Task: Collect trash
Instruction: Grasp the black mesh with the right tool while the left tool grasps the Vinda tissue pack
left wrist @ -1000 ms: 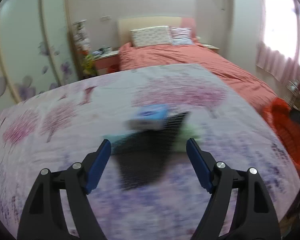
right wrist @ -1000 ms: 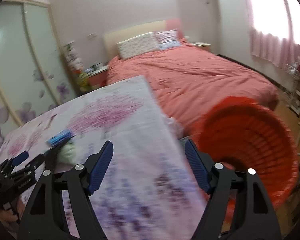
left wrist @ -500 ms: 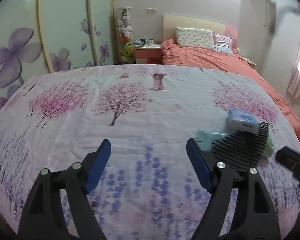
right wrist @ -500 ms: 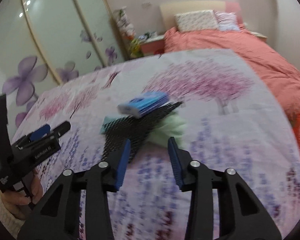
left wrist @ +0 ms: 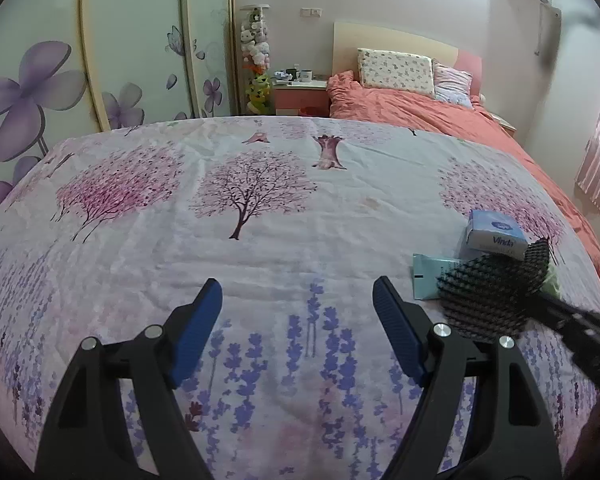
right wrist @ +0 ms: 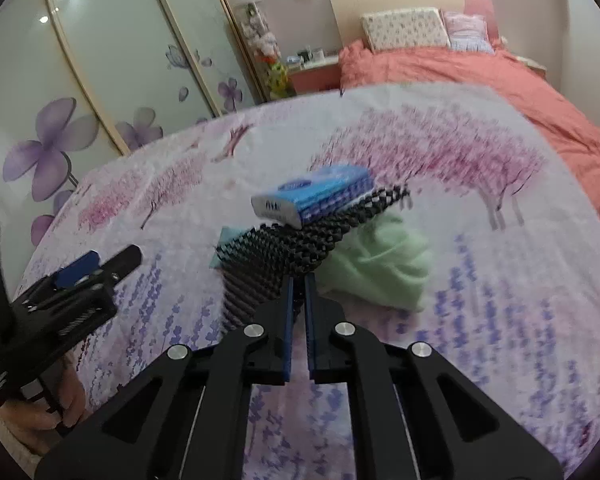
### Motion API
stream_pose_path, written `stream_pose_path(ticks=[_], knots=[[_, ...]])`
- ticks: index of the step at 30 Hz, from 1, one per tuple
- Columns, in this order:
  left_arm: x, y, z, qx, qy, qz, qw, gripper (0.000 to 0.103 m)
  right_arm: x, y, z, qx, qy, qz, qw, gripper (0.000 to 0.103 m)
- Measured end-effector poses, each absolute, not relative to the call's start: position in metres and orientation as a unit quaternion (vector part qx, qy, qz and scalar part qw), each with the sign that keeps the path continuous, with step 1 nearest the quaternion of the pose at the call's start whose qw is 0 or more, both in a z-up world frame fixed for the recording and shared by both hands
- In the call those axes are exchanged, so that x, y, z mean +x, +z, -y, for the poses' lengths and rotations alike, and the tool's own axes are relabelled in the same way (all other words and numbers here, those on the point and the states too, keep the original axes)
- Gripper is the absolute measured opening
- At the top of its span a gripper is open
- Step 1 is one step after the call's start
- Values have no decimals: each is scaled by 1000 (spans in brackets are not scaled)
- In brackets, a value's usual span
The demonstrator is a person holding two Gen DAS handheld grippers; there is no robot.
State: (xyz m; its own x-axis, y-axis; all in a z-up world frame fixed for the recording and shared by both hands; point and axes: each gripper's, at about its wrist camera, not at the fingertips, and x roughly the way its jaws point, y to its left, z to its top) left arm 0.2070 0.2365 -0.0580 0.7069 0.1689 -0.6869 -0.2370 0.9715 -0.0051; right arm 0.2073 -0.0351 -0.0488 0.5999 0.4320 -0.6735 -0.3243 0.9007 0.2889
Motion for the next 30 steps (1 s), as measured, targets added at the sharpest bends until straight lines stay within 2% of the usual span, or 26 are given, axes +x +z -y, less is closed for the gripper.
stream_pose_path(ticks=[10, 20, 30], knots=[[221, -51, -199, -40, 70, -366, 927, 79, 203, -23, 88, 68, 150, -340, 926, 5], [261, -37, -129, -37, 7, -363, 931, 89, 222, -44, 138, 90, 62, -357, 927, 5], [306, -62, -80, 13, 15, -399, 917, 90, 231, -57, 165, 115, 57, -364, 922, 5]])
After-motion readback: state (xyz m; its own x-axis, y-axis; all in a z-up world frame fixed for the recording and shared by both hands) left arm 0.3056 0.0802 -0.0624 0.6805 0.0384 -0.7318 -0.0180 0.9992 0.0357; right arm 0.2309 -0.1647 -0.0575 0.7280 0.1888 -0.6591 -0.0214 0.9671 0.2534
